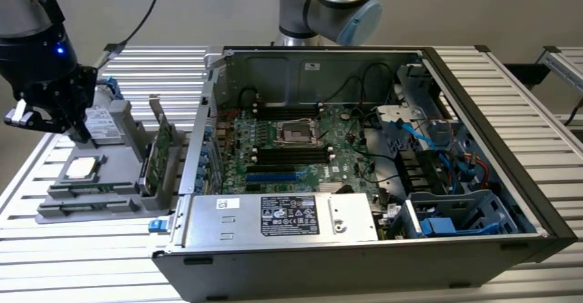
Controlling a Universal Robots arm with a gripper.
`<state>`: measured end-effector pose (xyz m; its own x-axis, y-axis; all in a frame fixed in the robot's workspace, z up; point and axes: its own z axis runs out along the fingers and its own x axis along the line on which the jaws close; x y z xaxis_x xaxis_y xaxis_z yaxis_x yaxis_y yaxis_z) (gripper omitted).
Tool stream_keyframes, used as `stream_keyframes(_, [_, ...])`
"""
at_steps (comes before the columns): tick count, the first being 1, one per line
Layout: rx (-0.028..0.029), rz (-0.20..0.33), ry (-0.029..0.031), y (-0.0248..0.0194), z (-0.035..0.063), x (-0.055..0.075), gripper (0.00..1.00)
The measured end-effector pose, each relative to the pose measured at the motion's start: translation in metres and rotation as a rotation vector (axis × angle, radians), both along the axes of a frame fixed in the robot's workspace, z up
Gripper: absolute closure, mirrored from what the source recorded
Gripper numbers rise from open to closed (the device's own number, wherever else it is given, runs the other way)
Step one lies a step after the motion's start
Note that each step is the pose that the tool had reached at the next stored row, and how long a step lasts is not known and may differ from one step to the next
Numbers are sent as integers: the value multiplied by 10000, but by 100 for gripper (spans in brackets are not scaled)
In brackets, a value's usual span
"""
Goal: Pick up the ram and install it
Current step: 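Pick up the ram and move it above insertion slot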
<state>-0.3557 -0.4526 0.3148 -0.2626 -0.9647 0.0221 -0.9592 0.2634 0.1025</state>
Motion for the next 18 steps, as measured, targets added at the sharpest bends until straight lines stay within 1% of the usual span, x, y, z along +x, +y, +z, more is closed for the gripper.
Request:
stream_keyframes(5, [15, 565, 1, 0, -30, -48, 90])
stream_keyframes(18, [27, 2109, 2, 0, -105, -160, 90])
